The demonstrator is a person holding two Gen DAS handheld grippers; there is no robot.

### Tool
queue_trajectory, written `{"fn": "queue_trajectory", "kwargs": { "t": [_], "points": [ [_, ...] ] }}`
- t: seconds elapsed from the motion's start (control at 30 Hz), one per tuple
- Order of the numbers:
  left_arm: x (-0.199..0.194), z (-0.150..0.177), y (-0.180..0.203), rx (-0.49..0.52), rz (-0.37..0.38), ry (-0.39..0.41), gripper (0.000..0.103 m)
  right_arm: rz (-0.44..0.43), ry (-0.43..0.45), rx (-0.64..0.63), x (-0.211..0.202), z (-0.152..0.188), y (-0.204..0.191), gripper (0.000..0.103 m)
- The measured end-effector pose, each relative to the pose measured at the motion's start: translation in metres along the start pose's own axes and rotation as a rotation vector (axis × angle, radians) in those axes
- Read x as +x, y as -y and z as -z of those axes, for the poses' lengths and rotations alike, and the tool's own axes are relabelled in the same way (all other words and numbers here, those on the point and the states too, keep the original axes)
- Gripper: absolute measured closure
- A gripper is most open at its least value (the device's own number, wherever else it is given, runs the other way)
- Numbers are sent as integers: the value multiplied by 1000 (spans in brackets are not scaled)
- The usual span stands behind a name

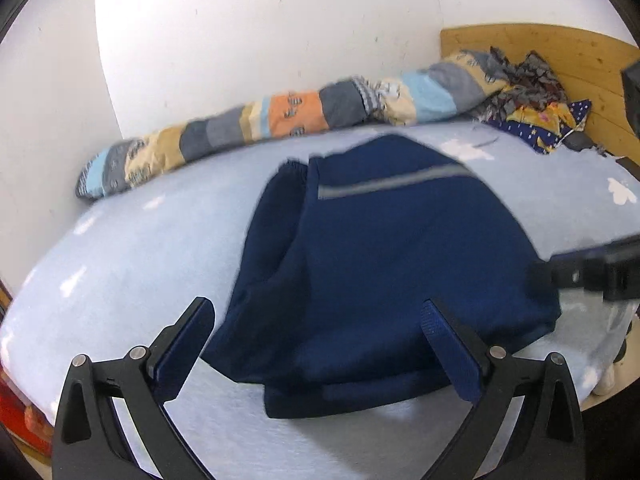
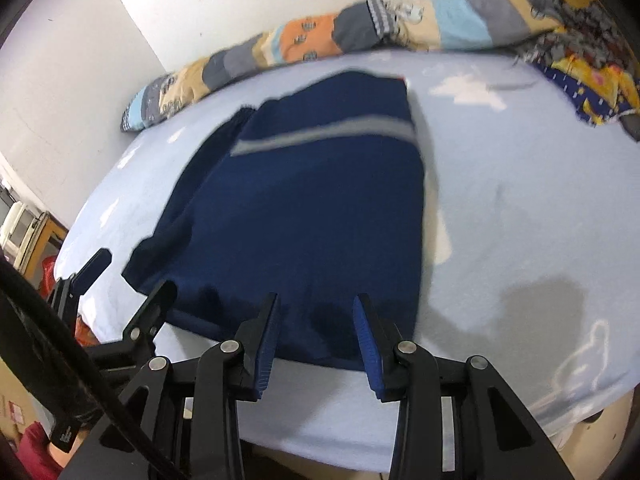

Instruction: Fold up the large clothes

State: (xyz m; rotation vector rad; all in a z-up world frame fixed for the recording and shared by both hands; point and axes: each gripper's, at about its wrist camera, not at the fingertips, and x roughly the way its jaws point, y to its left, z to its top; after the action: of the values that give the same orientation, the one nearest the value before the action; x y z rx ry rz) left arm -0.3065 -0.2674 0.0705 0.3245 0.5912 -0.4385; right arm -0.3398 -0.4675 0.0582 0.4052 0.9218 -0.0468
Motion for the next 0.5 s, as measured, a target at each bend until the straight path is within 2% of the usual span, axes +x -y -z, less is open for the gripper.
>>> {"fn": "queue_trajectory", "kwargs": {
  "t": [0.1,0.2,0.37,0.5],
  "points": [
    [22,8,1,-18,5,-78,0,21,-26,-10,12,3,-3,60],
    [27,11,-1,-41,22,-79,0,27,-24,-30,14,5,-10,49],
    [27,13,0,-42,23,-79,0,60,-28,-72,18,10,-17,49],
    [26,14,0,-44,22,-79,0,45,-28,-52,17,9,-13,49]
  ]
}}
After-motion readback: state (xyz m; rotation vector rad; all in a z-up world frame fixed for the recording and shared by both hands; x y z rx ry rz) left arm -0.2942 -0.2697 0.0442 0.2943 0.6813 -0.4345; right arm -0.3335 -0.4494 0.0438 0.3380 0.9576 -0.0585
